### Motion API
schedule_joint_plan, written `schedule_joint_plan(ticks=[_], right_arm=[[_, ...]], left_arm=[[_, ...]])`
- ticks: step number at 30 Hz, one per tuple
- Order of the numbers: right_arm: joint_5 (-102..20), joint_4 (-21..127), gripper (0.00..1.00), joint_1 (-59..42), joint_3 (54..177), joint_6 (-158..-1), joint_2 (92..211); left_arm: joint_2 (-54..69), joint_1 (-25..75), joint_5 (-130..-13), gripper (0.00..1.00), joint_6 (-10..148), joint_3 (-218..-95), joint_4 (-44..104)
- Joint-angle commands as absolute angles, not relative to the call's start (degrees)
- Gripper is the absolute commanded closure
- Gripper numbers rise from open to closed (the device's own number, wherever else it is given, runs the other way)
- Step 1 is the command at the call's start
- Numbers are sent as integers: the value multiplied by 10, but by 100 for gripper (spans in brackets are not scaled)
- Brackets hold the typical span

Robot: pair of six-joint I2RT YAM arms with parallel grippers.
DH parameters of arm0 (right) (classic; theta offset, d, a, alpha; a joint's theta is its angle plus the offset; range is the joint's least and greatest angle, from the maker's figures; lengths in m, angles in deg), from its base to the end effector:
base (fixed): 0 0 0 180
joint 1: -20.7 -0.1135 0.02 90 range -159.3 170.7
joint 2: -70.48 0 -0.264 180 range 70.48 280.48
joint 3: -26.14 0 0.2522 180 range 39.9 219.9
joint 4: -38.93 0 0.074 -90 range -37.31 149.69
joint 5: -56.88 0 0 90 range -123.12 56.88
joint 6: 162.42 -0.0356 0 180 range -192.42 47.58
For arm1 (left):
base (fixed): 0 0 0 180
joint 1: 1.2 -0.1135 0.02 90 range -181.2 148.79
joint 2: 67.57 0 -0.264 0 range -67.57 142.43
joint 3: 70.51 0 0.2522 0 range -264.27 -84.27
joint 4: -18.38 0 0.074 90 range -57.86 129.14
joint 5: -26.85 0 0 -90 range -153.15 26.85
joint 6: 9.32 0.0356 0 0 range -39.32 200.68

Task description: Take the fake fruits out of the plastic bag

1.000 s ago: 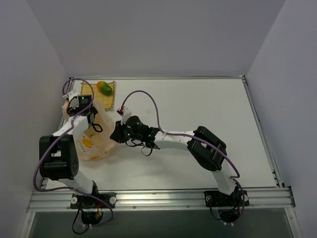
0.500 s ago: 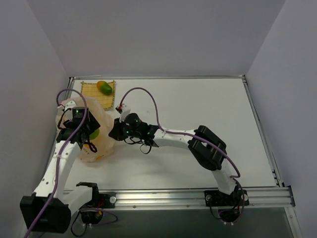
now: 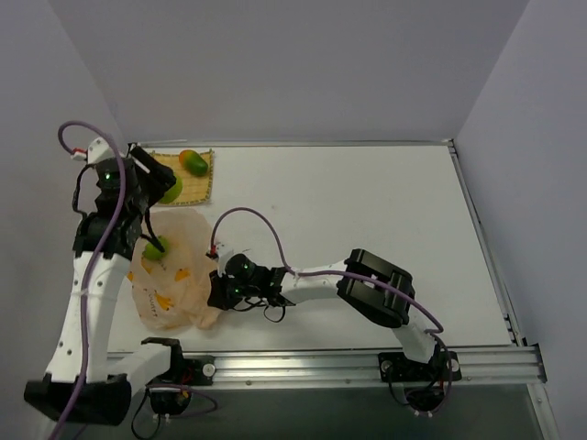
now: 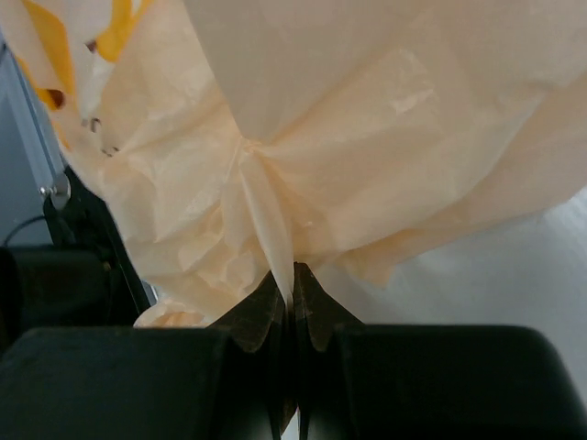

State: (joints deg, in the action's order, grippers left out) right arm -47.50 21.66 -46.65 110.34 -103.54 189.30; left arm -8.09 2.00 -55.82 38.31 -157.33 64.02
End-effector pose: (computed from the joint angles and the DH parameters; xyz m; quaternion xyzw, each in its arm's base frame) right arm 0.1684 0.4264 0.1692 -0.3190 0.7367 0.5110 0.3074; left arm 0.2137 -0.0074 0.4224 -0.3064 0.7495 -0.1786 0.5589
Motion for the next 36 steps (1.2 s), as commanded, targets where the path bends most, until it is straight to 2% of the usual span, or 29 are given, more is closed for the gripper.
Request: schedule_joint_plan(ticks=[1,8,13,26,36], right_arm=[[-483,196,100,-465,1079,-1019,1876],[-508,212,100,-467,1027,-984,1851],[-481,253,100,-457,970,-950,1806],[-482,280,100,-392,904,-923,1752],[-477,293,100,-371,916,-922,1748]], left_arm=[[50,13,-545,83,375,-1636,567],[259,-50,-517,83,403,-1785,510],[376,-95,-545,83,406,-1848,506],[546,-143,-617,81,420,-1927,416],[643,-142,-632,72,458,-2012,397]])
